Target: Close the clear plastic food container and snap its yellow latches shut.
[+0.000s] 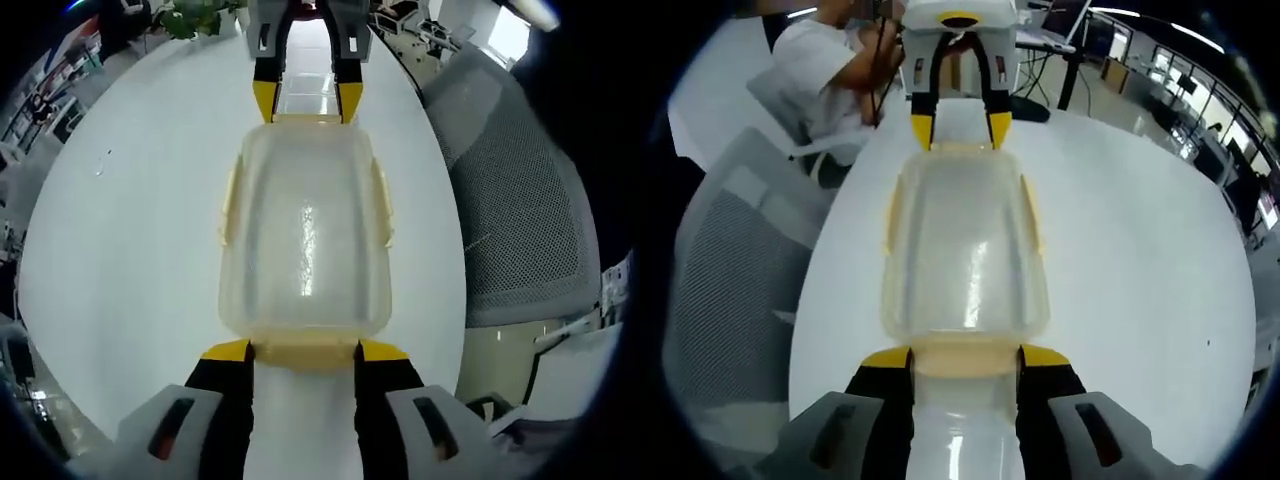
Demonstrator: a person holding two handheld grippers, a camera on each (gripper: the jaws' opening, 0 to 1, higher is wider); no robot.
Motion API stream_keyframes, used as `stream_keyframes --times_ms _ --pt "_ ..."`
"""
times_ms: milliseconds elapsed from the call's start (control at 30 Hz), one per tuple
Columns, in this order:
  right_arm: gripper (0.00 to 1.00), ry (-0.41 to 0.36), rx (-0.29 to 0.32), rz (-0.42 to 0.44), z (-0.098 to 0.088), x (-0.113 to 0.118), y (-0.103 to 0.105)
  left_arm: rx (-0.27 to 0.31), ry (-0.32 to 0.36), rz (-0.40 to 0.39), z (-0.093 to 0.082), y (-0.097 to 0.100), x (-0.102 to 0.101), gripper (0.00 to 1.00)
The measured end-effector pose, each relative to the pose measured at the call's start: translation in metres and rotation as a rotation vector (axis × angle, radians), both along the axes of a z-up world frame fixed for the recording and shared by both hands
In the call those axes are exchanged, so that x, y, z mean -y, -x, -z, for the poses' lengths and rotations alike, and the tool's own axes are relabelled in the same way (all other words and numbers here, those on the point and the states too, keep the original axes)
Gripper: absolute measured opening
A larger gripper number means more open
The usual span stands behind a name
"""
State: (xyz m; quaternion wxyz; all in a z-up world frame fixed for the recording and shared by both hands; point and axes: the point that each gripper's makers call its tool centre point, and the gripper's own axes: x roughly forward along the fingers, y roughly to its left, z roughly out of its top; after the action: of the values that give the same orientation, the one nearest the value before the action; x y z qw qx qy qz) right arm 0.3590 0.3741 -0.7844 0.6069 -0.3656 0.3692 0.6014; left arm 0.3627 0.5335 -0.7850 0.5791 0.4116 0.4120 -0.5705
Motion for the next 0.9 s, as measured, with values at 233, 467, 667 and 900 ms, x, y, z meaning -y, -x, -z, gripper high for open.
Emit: stream_keyframes --times_ms 233,467,667,900 --pt "0.38 -0.007 -0.004 0.005 -0.007 0.004 -0.001 0.000 0.011 0.008 -0.008 -0.002 0.004 0.38" --pt "0.38 -0.015 0.007 0.015 -0.018 0.005 -0.005 0.006 0.006 0.018 -0.017 -0.009 0.006 0.38" --pt "0.38 -0.008 0.013 0.009 -0.017 0.008 -0.005 0.003 0.008 0.019 -0.020 -0.007 0.009 0.38" --pt "0.38 -0.014 0.019 0.013 -0.018 0.013 -0.005 0.013 0.015 0.015 -0.021 -0.006 0.013 0.38"
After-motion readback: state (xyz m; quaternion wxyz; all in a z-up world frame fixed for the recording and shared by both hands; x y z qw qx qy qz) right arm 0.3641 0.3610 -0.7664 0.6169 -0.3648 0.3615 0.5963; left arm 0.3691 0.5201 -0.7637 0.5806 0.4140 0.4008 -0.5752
